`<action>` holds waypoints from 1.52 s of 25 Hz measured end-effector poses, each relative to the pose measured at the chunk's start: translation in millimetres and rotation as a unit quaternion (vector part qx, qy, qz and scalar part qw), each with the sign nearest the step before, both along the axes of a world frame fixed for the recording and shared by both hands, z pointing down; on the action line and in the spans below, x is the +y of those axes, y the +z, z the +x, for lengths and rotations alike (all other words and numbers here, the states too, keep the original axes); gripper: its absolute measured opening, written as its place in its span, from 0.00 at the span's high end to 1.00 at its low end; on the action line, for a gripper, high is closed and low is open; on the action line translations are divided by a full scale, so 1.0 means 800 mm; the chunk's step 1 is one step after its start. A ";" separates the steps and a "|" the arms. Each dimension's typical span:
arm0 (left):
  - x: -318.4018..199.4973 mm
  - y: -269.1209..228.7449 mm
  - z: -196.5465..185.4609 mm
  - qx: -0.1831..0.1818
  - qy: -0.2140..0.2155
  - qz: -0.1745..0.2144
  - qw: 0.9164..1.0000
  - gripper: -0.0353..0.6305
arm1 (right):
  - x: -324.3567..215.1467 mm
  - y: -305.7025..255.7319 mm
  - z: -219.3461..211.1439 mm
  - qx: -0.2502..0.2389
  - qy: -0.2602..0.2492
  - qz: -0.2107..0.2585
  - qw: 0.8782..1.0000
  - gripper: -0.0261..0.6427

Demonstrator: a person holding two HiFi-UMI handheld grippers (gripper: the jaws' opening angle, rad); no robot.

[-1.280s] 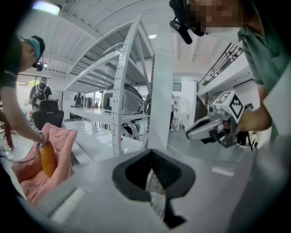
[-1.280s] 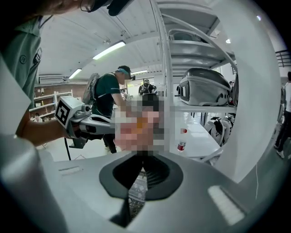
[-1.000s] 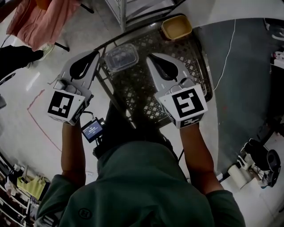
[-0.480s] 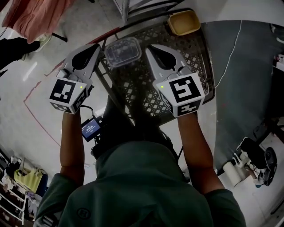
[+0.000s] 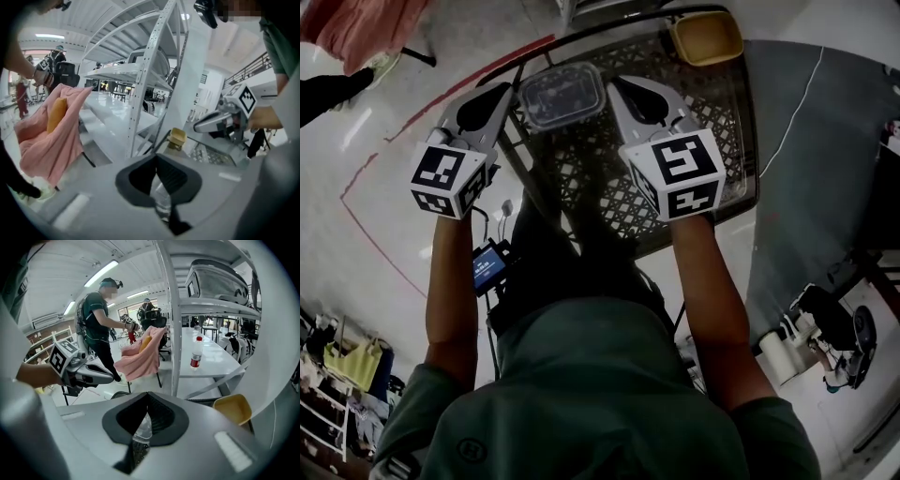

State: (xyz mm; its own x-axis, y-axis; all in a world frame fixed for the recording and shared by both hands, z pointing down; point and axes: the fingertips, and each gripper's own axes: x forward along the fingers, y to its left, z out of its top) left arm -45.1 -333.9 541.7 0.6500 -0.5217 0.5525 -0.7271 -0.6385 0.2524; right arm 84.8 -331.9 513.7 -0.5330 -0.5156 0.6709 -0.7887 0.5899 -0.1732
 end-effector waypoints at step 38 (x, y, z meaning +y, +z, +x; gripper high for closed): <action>0.035 0.171 -0.009 0.007 -0.035 -0.132 0.991 0.79 | 0.015 0.221 0.017 0.039 0.033 -0.144 0.988 0.89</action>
